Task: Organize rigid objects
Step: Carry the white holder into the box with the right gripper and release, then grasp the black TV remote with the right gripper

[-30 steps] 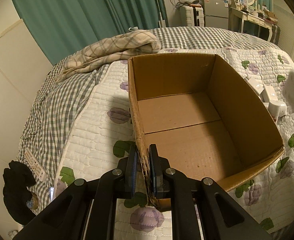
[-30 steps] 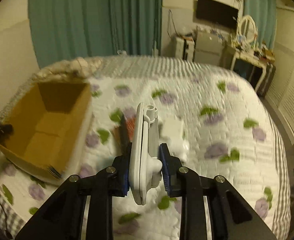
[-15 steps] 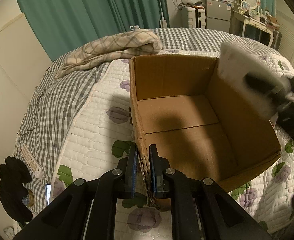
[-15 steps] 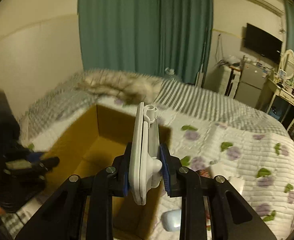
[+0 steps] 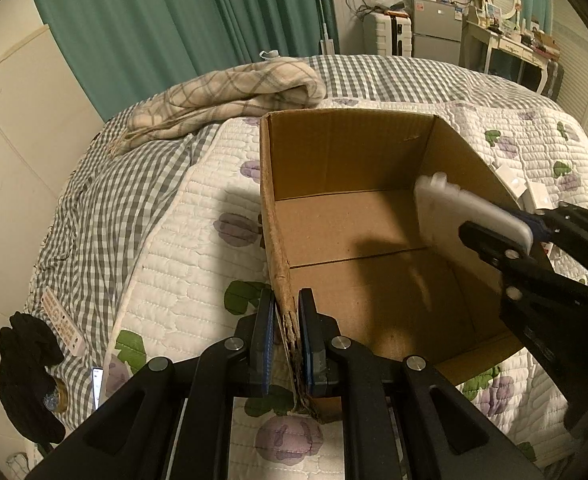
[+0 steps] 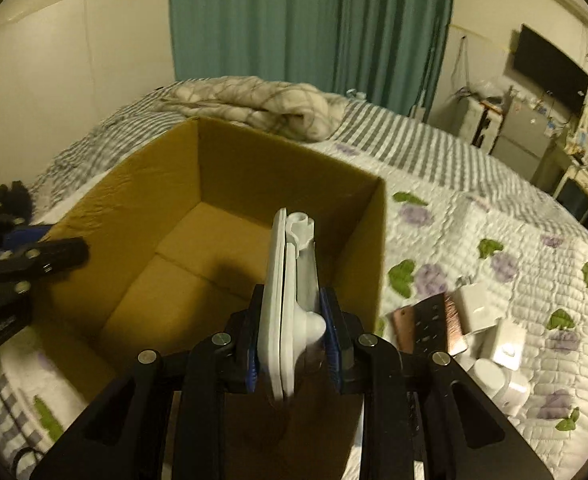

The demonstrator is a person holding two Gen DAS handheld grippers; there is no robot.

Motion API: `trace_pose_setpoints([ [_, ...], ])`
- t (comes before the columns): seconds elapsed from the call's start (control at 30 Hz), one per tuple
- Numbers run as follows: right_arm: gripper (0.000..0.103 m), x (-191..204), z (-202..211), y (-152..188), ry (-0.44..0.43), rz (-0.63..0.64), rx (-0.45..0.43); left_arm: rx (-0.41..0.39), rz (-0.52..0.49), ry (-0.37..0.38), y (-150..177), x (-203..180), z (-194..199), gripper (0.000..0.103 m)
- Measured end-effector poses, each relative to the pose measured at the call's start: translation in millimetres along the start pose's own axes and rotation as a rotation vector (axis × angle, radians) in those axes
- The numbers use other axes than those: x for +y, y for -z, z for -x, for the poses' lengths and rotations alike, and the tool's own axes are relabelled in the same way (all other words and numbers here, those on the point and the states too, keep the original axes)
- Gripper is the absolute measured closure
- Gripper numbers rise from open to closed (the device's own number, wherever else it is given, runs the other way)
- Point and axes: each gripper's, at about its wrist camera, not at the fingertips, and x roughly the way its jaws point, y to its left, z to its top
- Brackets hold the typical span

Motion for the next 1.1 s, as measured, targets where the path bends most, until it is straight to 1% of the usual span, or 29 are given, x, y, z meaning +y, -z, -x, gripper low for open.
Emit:
trace_pose_setpoints([
  [0.03,0.077,2,7,-1,-0.017,0.005,-0.022,0.004,-0.002,0.005,0,0,-1,0.091],
  [0.07,0.073,3,14,-2,-0.038,0.011,-0.039,0.010,-0.002,0.011,0,-1,-1,0.091],
  [0.1,0.068,4,23,-4,-0.061,0.014,-0.056,0.004,-0.007,-0.006,1,-2,-1,0.091],
  [0.13,0.053,4,31,-5,-0.072,0.011,-0.074,0.013,-0.009,0.008,1,-3,-1,0.091],
  [0.17,0.044,2,41,-6,-0.083,0.006,-0.099,0.008,-0.009,0.005,1,-3,0,0.091],
  [0.2,0.043,-1,52,-8,-0.094,0.000,-0.127,0.007,-0.014,0.003,1,-4,1,0.091],
  [0.27,0.042,-10,68,-9,-0.098,-0.010,-0.156,0.011,-0.012,0.002,1,-3,1,0.091],
  [0.3,0.041,-16,75,-9,-0.083,-0.020,-0.168,0.013,-0.011,0.002,0,-3,1,0.091],
  [0.37,0.033,-33,87,-7,-0.041,-0.044,-0.187,0.014,-0.013,-0.001,0,-4,1,0.091],
  [0.43,0.028,-52,96,-4,0.016,-0.076,-0.194,0.013,-0.018,-0.006,0,-4,1,0.091],
  [0.53,0.028,-82,96,7,0.103,-0.121,-0.165,0.014,-0.018,-0.007,0,-4,1,0.091],
  [0.6,0.028,-98,89,19,0.158,-0.139,-0.128,0.015,-0.016,-0.008,0,-4,1,0.091],
  [0.67,0.028,-111,80,34,0.195,-0.152,-0.083,0.015,-0.018,-0.011,1,-4,0,0.091],
  [0.73,0.028,-119,68,48,0.208,-0.164,-0.036,0.016,-0.019,-0.017,0,-4,0,0.091],
  [0.83,0.028,-122,50,67,0.198,-0.171,0.030,0.018,-0.019,-0.020,0,-4,0,0.091],
  [0.9,0.028,-121,44,83,0.163,-0.187,0.066,0.020,-0.020,-0.023,0,-5,0,0.091],
  [1.0,0.028,-122,31,93,0.135,-0.200,0.109,0.020,-0.024,-0.028,0,-6,0,0.091],
  [1.03,0.031,-121,29,94,0.124,-0.200,0.117,0.020,-0.024,-0.028,0,-6,0,0.091],
  [1.07,0.039,-120,27,95,0.110,-0.196,0.121,0.020,-0.024,-0.028,0,-6,0,0.091],
  [1.1,0.043,-118,26,95,0.089,-0.189,0.124,0.021,-0.025,-0.029,0,-6,0,0.091],
])
